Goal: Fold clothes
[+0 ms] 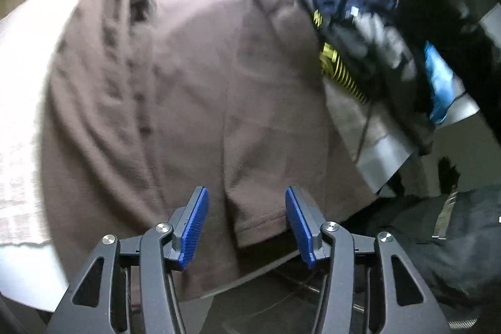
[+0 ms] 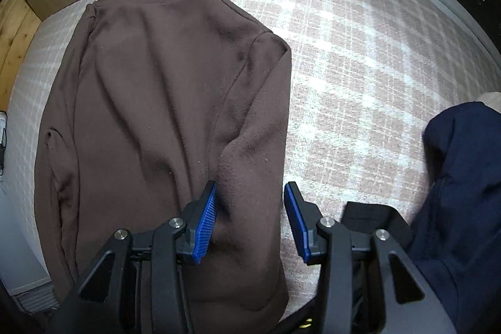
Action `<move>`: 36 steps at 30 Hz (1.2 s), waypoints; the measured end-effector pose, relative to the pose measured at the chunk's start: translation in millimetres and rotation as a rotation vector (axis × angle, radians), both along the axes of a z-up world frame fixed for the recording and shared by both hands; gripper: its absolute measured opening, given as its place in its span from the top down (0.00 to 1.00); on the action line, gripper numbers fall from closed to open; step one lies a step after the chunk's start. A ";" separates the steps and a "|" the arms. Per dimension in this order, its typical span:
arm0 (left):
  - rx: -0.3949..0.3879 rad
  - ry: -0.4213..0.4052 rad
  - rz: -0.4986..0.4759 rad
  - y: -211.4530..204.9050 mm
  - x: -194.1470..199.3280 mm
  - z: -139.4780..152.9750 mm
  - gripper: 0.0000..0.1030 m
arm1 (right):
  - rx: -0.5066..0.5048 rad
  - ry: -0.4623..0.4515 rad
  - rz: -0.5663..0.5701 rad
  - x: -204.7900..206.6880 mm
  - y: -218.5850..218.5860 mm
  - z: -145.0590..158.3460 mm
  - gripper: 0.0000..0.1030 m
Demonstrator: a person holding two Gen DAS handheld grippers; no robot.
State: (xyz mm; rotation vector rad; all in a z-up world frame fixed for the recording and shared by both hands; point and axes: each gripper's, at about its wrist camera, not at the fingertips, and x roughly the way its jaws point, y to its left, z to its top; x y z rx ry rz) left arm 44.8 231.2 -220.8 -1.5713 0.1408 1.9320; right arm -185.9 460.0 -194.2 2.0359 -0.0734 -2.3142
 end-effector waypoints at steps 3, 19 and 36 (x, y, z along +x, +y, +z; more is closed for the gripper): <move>-0.052 0.054 -0.025 10.0 6.7 -7.4 0.79 | 0.001 0.015 0.023 2.8 -0.9 0.8 0.62; 0.132 0.180 0.050 -37.5 32.4 39.1 0.98 | -0.144 0.169 -0.016 -17.2 -4.6 48.9 0.94; -0.012 0.132 0.034 -64.4 28.0 16.8 0.86 | -0.179 0.239 0.019 77.6 22.1 95.5 0.69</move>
